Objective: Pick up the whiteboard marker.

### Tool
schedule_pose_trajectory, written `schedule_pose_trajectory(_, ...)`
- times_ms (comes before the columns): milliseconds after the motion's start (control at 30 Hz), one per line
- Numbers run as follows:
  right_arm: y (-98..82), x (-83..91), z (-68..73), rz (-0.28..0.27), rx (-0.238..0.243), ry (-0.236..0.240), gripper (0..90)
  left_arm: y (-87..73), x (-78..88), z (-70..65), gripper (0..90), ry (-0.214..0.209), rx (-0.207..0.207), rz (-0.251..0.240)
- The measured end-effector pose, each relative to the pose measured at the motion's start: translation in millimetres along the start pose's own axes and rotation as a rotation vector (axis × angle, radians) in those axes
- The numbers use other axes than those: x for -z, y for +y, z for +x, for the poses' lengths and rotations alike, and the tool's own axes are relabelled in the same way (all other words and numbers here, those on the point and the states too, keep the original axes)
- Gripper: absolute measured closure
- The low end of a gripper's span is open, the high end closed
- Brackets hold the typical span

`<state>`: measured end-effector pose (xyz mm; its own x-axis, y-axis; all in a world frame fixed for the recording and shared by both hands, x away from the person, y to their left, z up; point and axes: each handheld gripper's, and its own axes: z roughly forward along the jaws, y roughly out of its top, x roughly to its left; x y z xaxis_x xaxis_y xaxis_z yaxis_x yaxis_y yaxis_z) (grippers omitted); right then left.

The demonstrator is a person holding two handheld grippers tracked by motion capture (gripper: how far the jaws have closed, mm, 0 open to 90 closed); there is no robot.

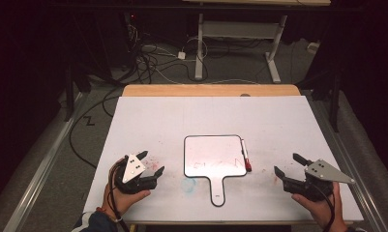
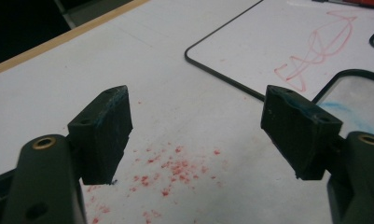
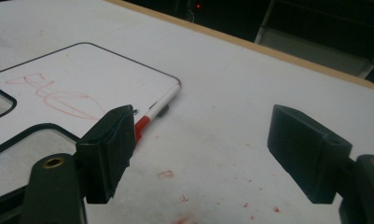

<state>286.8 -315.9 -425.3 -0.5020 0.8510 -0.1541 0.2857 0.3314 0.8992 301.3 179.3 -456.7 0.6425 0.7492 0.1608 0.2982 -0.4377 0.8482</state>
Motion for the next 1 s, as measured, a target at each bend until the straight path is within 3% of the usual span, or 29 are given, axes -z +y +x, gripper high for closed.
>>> schedule_pose_trajectory(67, -1.4, -4.2, -0.7, 0.004, -0.011, 0.010, 24.4, 0.7, -2.8, 0.1, 23.4, 0.006, -0.026, 0.003)
schedule_pose_trajectory(133, -2.6, -7.7, -0.6, 0.032, 0.002, 0.032, 23.7, 0.1, -3.3, -0.7, 23.2, -0.005, -0.016, 0.011)
schedule_pose_trajectory(233, -4.4, -7.8, -1.4, 0.034, -0.012, 0.021, 24.5, -1.9, -4.2, -1.6, 22.4, -0.004, -0.042, 0.025)
schedule_pose_trajectory(500, -0.7, -11.6, -3.8, 0.024, -0.031, 0.023, 26.2, -3.2, 0.5, -1.2, 22.4, -0.008, -0.047, -0.003)
schedule_pose_trajectory(567, -1.1, -15.0, -4.1, 0.055, -0.034, 0.024, 26.3, -3.5, -0.7, -2.8, 22.4, -0.015, -0.043, 0.011)
schedule_pose_trajectory(700, 2.3, -21.8, -8.8, 0.074, -0.035, 0.070, 26.9, -3.6, -4.1, -1.8, 22.4, -0.007, -0.065, 0.025)
schedule_pose_trajectory(800, 10.3, -30.5, -11.8, 0.102, -0.049, 0.096, 29.4, -4.5, -4.0, -1.8, 22.4, -0.018, -0.047, 0.029)
schedule_pose_trajectory(833, 13.7, -34.3, -12.2, 0.121, -0.052, 0.086, 31.6, -4.5, -4.0, -1.5, 22.4, -0.005, -0.062, 0.026)
schedule_pose_trajectory(900, 19.7, -41.9, -12.8, 0.158, -0.051, 0.106, 33.1, -5.0, -4.0, -1.8, 22.4, -0.016, -0.047, 0.031)
schedule_pose_trajectory(933, 23.1, -45.9, -12.9, 0.162, -0.052, 0.121, 36.3, -4.8, -4.4, -1.3, 22.4, -0.006, -0.061, 0.029)
schedule_pose_trajectory(1000, 31.6, -58.2, -11.8, 0.217, -0.046, 0.110, 35.8, -5.5, -4.6, -1.9, 22.4, -0.014, -0.050, 0.036)
